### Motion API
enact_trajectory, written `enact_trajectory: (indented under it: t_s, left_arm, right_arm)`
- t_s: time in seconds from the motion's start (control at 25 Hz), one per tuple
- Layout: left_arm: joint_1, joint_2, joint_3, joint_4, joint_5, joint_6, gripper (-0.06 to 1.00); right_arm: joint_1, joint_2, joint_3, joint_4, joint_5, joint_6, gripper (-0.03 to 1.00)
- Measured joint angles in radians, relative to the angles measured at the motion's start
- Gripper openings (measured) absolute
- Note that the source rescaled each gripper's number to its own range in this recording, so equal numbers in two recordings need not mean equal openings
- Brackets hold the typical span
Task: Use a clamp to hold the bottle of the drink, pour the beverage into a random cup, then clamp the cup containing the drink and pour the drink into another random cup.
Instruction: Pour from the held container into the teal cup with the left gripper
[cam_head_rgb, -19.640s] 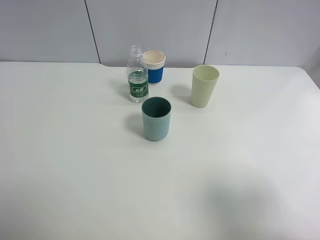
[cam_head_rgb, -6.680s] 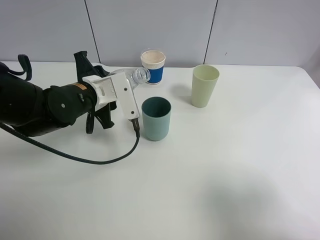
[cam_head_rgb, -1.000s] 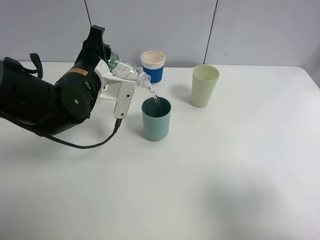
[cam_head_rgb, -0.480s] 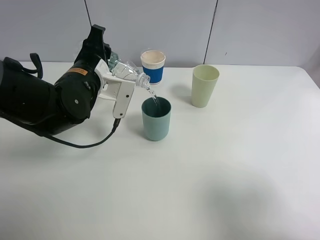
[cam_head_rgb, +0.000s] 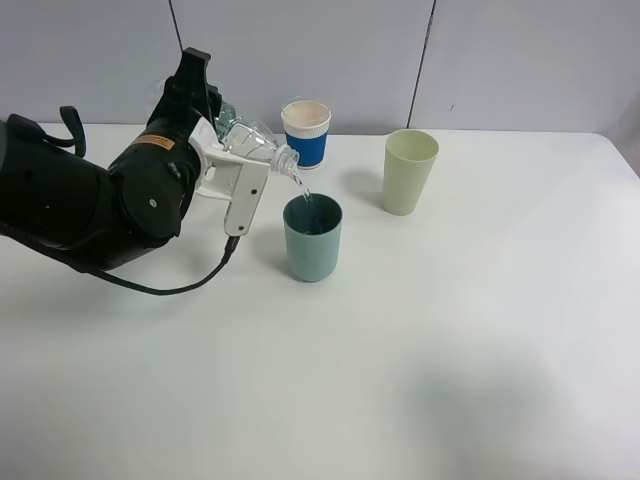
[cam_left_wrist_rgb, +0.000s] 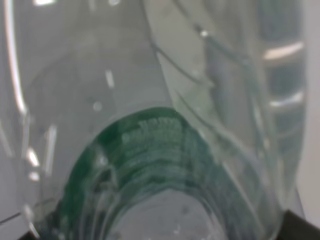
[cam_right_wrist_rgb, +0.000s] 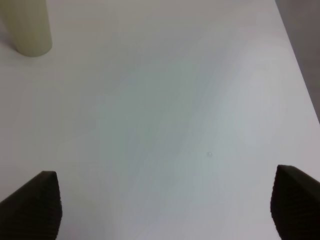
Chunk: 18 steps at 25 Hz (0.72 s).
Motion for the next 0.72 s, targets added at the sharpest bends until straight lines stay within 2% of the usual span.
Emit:
enact_trajectory:
  t_s: [0.72]
  left_arm:
    - [0.0, 0.0, 0.0, 0.057, -0.034, 0.031, 0.0]
  right_arm:
    - [0.0, 0.0, 0.0, 0.0, 0.0, 0.0, 0.52]
